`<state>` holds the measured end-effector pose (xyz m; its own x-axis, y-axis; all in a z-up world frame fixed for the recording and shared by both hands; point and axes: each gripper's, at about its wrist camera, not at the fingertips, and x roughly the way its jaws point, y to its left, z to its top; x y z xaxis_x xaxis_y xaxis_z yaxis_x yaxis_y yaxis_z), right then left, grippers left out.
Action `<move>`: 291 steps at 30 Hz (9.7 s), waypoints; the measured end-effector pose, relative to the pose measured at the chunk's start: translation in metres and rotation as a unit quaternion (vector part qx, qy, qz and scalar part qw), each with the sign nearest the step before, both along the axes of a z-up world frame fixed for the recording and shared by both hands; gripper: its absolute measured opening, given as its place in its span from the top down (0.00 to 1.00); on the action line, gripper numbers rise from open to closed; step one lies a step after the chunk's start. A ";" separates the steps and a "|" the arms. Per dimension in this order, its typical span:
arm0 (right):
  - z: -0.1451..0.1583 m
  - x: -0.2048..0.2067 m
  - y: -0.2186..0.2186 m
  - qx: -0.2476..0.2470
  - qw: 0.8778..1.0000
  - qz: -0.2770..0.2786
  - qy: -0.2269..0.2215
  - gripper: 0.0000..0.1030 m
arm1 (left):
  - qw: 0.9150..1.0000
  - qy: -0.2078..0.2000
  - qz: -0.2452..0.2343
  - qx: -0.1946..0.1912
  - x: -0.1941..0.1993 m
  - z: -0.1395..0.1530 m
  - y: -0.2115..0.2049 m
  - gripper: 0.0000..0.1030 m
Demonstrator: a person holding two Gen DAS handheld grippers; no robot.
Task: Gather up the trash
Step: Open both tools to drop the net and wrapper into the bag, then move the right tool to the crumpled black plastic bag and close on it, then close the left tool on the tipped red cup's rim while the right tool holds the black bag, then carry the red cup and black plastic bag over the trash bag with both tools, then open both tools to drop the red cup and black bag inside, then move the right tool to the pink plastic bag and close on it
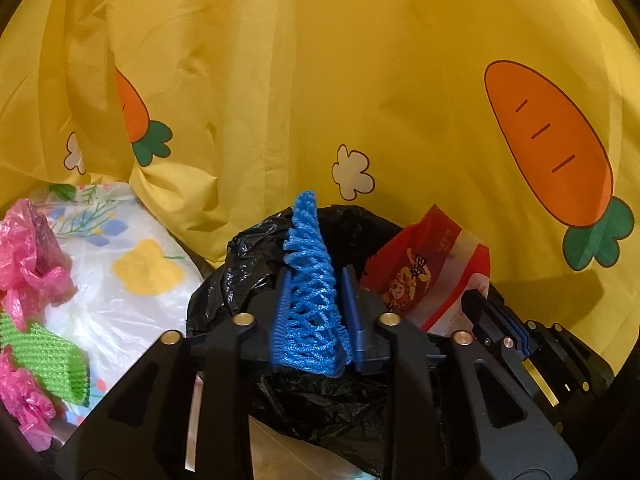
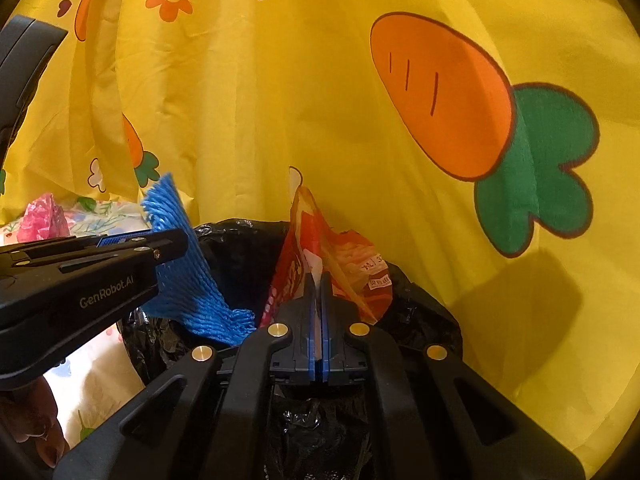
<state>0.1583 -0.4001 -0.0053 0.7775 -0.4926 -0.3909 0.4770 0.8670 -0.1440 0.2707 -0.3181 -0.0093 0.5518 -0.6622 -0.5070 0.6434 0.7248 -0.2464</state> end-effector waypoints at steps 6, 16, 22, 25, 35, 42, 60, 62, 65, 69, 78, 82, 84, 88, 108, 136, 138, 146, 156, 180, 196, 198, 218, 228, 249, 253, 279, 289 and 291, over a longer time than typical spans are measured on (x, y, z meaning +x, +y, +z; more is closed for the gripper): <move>-0.002 -0.001 -0.001 0.011 1.000 0.006 -0.006 0.64 | 0.999 -0.011 0.025 -0.040 -0.003 0.007 0.021 0.17; 0.008 -0.025 0.014 -0.006 0.999 0.007 -0.035 0.32 | 0.995 -0.029 0.087 -0.041 -0.014 0.021 0.065 0.09; 0.016 -0.043 0.025 0.019 0.998 0.020 -0.049 0.16 | 0.987 -0.051 0.148 -0.034 -0.036 0.034 0.108 0.08; 0.018 -0.055 0.033 0.041 0.997 0.038 -0.051 0.15 | 0.983 -0.062 0.172 -0.027 -0.050 0.040 0.129 0.08; 0.017 -0.081 0.076 0.085 0.989 0.108 -0.047 0.13 | 0.967 -0.075 0.241 -0.013 -0.103 0.047 0.203 0.07; 0.016 -0.093 0.119 0.072 0.982 0.169 -0.046 0.13 | 0.948 -0.073 0.309 0.011 -0.135 0.037 0.263 0.07; 0.002 -0.045 0.233 0.063 0.956 0.287 0.011 0.13 | 0.892 -0.059 0.447 0.024 -0.144 0.014 0.381 0.07; -0.001 -0.035 0.243 0.062 0.954 0.294 0.019 0.13 | 0.886 -0.061 0.459 0.025 -0.141 0.015 0.389 0.07; -0.007 -0.016 0.256 0.065 0.950 0.302 0.038 0.23 | 0.879 -0.064 0.472 0.023 -0.138 0.013 0.397 0.07; -0.019 0.004 0.265 0.078 0.945 0.310 0.070 0.32 | 0.878 -0.053 0.474 0.021 -0.130 0.006 0.402 0.07; -0.034 0.024 0.274 0.084 0.940 0.314 0.099 0.52 | 0.885 -0.041 0.464 0.032 -0.120 -0.008 0.398 0.07; -0.035 0.027 0.274 0.092 0.936 0.323 0.104 0.76 | 0.887 -0.041 0.458 0.035 -0.119 -0.010 0.395 0.07; -0.035 0.026 0.274 0.091 0.935 0.327 0.104 0.87 | 0.889 -0.042 0.454 0.036 -0.119 -0.010 0.392 0.07; -0.032 0.014 0.267 0.095 0.934 0.331 0.094 0.95 | 0.893 -0.045 0.447 0.038 -0.120 -0.008 0.387 0.07; -0.005 -0.075 0.182 0.111 0.954 0.277 0.018 0.96 | 0.933 -0.023 0.357 0.028 -0.124 -0.010 0.315 0.07; -0.015 -0.074 0.165 0.128 0.957 0.259 0.016 0.96 | 0.975 0.034 0.215 0.045 -0.050 -0.035 0.288 0.78; -0.016 -0.075 0.166 0.130 0.957 0.258 0.017 0.96 | 0.977 0.029 0.204 0.047 -0.053 -0.034 0.284 0.84; -0.014 -0.080 0.168 0.130 0.957 0.257 0.017 0.96 | 0.983 0.005 0.180 0.043 -0.075 -0.021 0.268 0.98; 0.000 -0.096 0.161 0.121 0.962 0.246 -0.008 0.96 | 0.979 -0.046 0.198 0.025 -0.121 0.011 0.261 0.98; 0.035 -0.116 0.135 0.048 0.978 0.190 -0.070 0.96 | 0.986 -0.084 0.142 0.013 -0.147 0.049 0.206 0.98; 0.042 -0.073 0.072 -0.015 0.994 0.076 -0.073 0.96 | 0.995 -0.082 0.050 -0.028 -0.091 0.055 0.115 0.98; 0.039 -0.064 0.061 -0.012 0.995 0.066 -0.068 0.96 | 0.996 -0.081 0.038 -0.030 -0.081 0.054 0.101 0.98; 0.002 -0.011 0.004 0.030 0.999 0.020 -0.020 0.96 | 0.996 -0.030 -0.075 -0.042 -0.019 0.015 0.001 0.97; -0.005 -0.009 -0.007 0.039 0.999 0.016 -0.011 0.89 | 0.995 0.001 -0.066 -0.072 -0.010 0.009 0.009 0.45; 0.013 -0.038 0.016 0.031 0.998 0.014 -0.043 0.16 | 0.991 -0.045 0.118 -0.050 -0.041 0.033 0.110 0.07; 0.016 -0.049 0.026 0.038 0.998 0.028 -0.044 0.15 | 0.988 -0.060 0.135 -0.039 -0.061 0.038 0.128 0.07; 0.022 -0.101 0.154 0.060 0.974 0.211 -0.056 0.14 | 0.934 -0.071 0.349 0.029 -0.152 0.023 0.314 0.07; 0.013 -0.068 0.191 0.077 0.966 0.247 -0.011 0.14 | 0.916 -0.070 0.394 0.034 -0.143 0.028 0.355 0.07; 0.012 -0.060 0.200 0.069 0.965 0.253 -0.003 0.14 | 0.915 -0.065 0.398 0.033 -0.138 0.027 0.359 0.07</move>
